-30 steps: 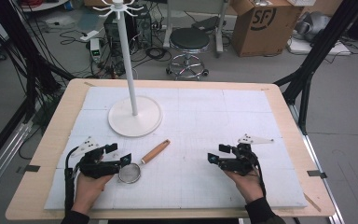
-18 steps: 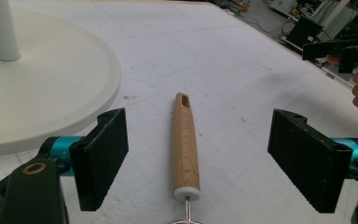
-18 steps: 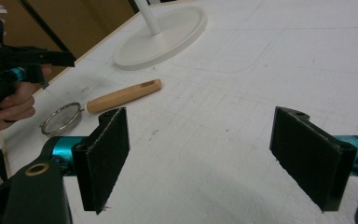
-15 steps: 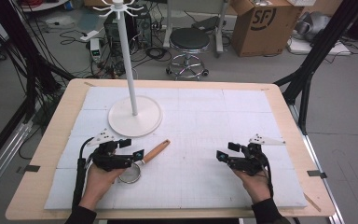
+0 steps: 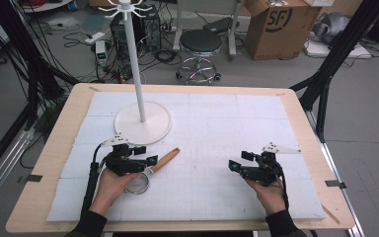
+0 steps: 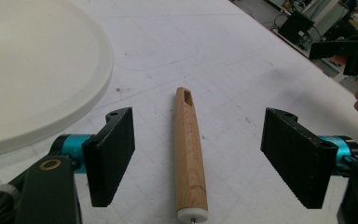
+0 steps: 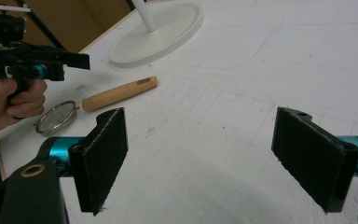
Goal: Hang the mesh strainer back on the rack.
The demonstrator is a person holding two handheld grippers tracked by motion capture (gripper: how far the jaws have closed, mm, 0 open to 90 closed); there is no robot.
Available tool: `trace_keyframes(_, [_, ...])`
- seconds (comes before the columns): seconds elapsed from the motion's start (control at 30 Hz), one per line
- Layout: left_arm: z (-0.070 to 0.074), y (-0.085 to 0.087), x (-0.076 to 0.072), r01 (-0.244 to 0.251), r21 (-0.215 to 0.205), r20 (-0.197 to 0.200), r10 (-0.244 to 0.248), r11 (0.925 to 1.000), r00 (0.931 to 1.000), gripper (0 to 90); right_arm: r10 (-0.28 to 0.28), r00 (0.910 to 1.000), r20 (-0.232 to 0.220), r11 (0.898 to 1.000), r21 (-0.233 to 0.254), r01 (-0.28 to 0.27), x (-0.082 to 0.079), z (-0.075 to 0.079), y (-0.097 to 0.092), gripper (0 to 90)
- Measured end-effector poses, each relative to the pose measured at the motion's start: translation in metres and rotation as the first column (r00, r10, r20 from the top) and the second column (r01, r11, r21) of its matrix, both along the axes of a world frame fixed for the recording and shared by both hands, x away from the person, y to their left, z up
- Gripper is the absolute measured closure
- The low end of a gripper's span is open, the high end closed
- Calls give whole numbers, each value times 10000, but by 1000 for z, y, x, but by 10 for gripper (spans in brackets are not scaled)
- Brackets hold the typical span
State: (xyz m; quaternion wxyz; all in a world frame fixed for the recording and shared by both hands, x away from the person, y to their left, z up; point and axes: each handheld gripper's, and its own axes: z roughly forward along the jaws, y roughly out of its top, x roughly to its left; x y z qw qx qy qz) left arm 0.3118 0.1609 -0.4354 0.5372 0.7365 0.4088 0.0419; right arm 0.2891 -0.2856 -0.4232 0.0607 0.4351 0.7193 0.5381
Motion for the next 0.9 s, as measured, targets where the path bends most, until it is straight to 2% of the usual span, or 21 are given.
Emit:
trace_keyframes(0.07, [-1,-4,1,185,532,-87,-181,9984,9998,272,11,10000,-29,10000,15,-11,0,0,0,176])
trace_keyframes(0.1, [-2,-7,3,290,837,-261,-269,9961,9993,274,1,10000,-56,10000,5,-1,0,0,0,176])
trace_keyframes(0.13, [-3,-9,4,348,961,-314,-319,9948,9990,274,-34,10000,-48,10000,-1,34,1,-1,1,176])
trace_keyframes(0.2, [-3,-14,6,665,897,-520,-620,9937,9967,303,-25,10000,-63,10000,-20,25,2,-1,1,176])
trace_keyframes(0.3, [-4,-20,9,902,1205,-899,-797,9886,9928,303,-25,9999,-137,10000,3,25,3,-1,3,176])
trace_keyframes(0.4, [-4,-21,9,915,1478,-1016,-769,9848,9918,349,-32,10000,-63,10000,-76,32,4,-2,3,175])
trace_keyframes(0.53, [-4,-21,10,1157,2037,-1282,-906,9722,9876,397,-119,9999,-47,9999,-38,118,4,-2,1,175])
trace_keyframes(0.6, [-7,-25,9,1333,2470,-1363,-1018,9598,9854,429,-128,9999,-69,9999,-37,128,4,-2,1,175])
trace_keyframes(0.63, [-7,-25,9,1359,2588,-1452,-1006,9563,9843,441,-138,9998,-109,9999,-29,138,4,-2,1,174])
trace_keyframes(0.7, [-8,-26,9,1415,2503,-1508,-1058,9578,9829,434,-181,9998,-80,9998,-86,180,4,-2,1,175])
trace_keyframes(0.8, [-8,-27,9,1575,2472,-1627,-1193,9561,9794,463,-227,9996,-155,9997,-74,226,4,-3,0,175])
trace_keyframes(0.9, [-9,-29,8,1608,2687,-1629,-1197,9497,9794,492,-260,9996,-129,9996,-97,258,5,-3,-1,175])
